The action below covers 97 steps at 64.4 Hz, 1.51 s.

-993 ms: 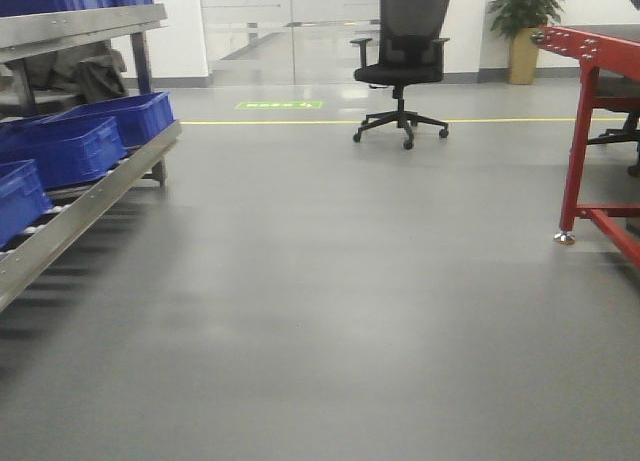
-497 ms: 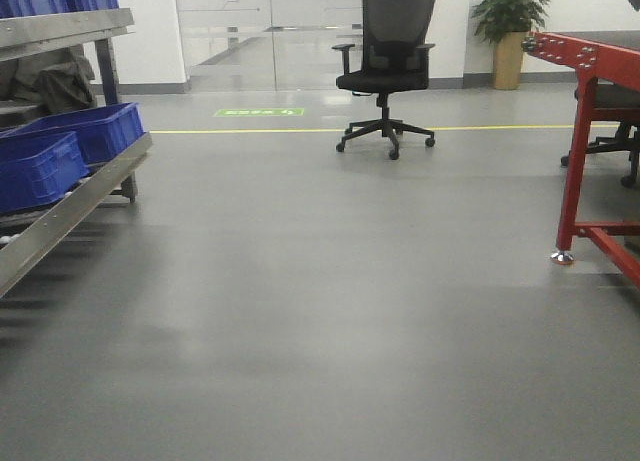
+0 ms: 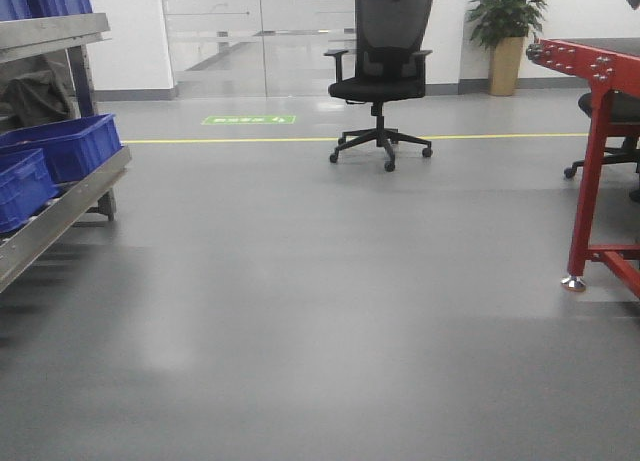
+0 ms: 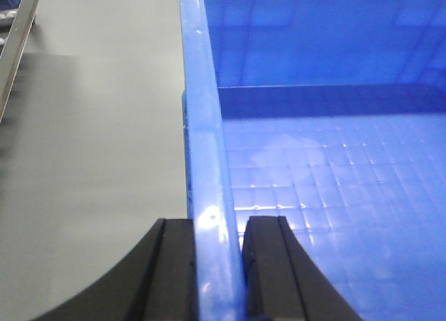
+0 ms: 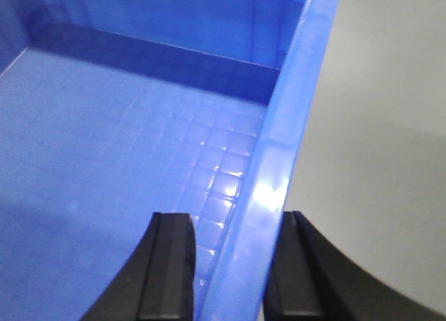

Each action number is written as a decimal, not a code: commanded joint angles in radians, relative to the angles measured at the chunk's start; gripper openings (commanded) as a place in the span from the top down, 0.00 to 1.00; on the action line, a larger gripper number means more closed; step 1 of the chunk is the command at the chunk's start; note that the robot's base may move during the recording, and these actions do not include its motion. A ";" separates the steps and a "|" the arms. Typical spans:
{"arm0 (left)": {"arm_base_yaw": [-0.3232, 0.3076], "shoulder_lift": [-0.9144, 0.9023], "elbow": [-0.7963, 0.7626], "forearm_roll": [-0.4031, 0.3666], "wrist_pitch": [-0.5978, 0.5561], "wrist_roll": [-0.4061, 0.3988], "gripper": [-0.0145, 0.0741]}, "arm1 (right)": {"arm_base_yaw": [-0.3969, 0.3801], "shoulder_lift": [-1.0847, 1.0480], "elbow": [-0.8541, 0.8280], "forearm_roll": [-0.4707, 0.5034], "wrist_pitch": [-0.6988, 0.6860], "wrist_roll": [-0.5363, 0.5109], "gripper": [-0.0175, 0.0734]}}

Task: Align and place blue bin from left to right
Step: 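Drive across the floor carrying the bin toward the other rack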

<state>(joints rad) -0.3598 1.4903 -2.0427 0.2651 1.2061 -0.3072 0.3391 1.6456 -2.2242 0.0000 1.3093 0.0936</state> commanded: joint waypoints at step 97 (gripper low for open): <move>-0.013 -0.025 -0.016 -0.008 -0.104 0.013 0.85 | -0.005 -0.012 -0.008 -0.014 -0.088 -0.005 0.89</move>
<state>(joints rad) -0.3598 1.4903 -2.0427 0.2651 1.2045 -0.3072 0.3391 1.6479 -2.2242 0.0000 1.3093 0.0936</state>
